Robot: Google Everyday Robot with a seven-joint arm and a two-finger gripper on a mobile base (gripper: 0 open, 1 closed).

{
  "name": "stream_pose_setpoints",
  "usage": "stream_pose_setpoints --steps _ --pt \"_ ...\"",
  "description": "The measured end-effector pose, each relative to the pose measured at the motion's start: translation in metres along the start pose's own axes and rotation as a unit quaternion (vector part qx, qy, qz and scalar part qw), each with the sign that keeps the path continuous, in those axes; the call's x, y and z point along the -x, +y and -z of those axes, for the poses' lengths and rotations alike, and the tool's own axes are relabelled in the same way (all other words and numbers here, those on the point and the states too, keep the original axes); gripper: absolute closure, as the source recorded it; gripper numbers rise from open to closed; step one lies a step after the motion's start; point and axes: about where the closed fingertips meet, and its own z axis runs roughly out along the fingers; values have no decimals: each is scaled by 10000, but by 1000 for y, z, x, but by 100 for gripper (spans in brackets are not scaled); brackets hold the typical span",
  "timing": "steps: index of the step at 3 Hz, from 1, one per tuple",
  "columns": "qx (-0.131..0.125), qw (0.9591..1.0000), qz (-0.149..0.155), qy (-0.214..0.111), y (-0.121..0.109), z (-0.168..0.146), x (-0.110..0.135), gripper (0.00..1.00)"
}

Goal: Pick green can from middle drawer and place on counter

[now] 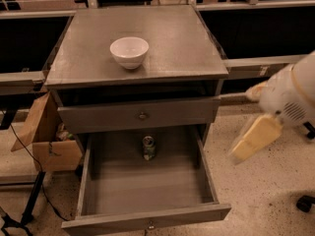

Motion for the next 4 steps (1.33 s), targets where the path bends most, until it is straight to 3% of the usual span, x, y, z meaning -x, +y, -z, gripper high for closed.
stream_pose_setpoints --steps 1,2,3,4 --pt "531 9922 -812 -778 36 -69 -12 0" --pt "1372 9656 -1489 -1634 81 -161 2 0" --pt "1493 9518 -1775 -2006 81 -178 27 0" --pt "1493 9518 -1775 -2006 81 -178 27 0"
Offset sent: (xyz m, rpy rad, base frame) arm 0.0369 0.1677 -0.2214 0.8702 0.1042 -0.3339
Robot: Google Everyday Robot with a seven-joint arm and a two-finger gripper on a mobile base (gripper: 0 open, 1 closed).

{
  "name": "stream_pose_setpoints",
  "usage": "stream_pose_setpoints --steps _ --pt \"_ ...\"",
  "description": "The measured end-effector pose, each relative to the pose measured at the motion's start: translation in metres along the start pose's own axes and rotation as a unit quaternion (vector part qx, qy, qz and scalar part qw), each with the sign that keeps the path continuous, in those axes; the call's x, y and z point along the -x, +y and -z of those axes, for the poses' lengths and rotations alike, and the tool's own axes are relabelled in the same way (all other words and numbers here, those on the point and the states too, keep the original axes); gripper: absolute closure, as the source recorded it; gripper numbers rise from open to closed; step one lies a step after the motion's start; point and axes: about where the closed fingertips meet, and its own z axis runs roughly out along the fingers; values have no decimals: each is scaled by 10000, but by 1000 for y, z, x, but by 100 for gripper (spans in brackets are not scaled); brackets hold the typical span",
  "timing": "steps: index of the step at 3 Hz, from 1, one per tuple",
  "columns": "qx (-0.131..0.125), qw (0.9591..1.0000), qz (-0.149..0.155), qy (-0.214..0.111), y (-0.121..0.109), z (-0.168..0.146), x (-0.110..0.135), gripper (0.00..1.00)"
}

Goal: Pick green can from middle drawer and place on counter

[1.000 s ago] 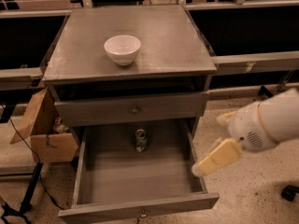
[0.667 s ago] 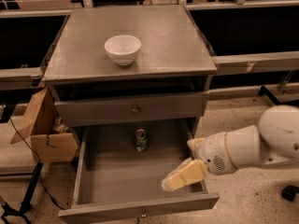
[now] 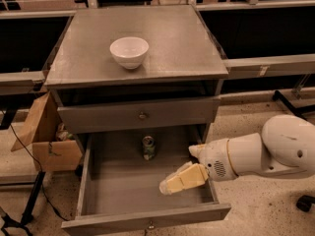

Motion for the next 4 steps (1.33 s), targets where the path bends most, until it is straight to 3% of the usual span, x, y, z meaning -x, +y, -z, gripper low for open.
stream_pose_setpoints --steps 1,2,4 --pt "99 9997 -14 -245 -10 -17 1 0" --pt "147 9985 -177 -502 -41 -54 -3 0" --pt "-84 9921 -667 -1057 -119 -126 -18 0"
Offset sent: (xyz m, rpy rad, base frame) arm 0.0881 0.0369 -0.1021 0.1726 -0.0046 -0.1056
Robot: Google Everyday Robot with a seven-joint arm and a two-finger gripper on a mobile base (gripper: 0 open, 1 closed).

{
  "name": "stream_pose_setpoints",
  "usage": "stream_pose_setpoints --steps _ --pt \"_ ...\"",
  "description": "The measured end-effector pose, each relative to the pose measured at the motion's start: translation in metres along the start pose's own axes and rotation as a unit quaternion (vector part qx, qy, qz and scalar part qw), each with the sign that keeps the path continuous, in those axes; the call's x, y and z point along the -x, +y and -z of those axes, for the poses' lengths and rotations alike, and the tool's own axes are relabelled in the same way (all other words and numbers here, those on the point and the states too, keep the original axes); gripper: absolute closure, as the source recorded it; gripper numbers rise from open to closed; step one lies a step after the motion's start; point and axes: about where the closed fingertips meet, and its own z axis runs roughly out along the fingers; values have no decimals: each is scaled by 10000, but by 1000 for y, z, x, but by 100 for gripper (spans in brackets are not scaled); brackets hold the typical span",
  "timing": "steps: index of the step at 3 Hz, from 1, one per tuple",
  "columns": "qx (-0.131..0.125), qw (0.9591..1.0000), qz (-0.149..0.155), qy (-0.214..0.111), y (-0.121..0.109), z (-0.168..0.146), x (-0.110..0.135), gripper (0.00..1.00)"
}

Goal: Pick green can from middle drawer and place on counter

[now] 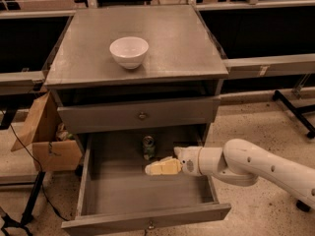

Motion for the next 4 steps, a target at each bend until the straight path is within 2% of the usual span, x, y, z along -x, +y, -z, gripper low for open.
stream_pose_setpoints --steps 1,2,3,4 --pt "0 10000 0 0 0 0 0 0" --pt "52 9998 32 -174 -15 -2 2 0" --pt "220 9983 220 -484 -46 -3 5 0" --pt "406 9953 424 -766 -87 -11 9 0"
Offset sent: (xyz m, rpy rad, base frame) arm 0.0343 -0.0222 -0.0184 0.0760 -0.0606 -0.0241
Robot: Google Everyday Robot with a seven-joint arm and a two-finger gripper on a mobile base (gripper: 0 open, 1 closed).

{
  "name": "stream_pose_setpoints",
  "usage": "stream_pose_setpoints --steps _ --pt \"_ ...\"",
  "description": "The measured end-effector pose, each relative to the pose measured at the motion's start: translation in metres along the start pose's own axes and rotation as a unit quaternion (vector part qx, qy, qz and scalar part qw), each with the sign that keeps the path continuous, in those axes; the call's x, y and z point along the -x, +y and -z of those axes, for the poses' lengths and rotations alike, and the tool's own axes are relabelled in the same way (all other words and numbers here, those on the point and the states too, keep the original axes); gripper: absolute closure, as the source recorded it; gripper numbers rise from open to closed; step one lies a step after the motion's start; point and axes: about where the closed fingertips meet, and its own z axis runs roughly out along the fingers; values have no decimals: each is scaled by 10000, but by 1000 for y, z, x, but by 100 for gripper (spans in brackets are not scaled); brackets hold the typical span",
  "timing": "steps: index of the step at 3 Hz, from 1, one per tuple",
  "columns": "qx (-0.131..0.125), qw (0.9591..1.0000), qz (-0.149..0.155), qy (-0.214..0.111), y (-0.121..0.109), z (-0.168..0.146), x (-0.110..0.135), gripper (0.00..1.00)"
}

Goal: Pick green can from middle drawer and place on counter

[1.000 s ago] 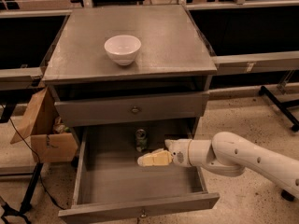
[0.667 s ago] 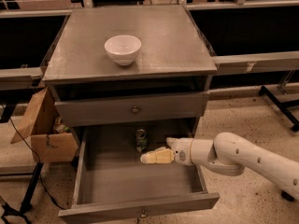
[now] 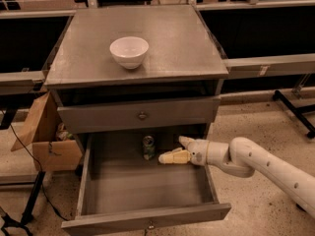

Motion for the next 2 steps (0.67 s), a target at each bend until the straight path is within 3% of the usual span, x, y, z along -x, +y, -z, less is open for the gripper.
stream_pose_setpoints --steps 1,2 --pt "-31 9998 168 -63 -35 -16 -3 0" --pt "-461 9982 376 76 -61 -36 -15 0"
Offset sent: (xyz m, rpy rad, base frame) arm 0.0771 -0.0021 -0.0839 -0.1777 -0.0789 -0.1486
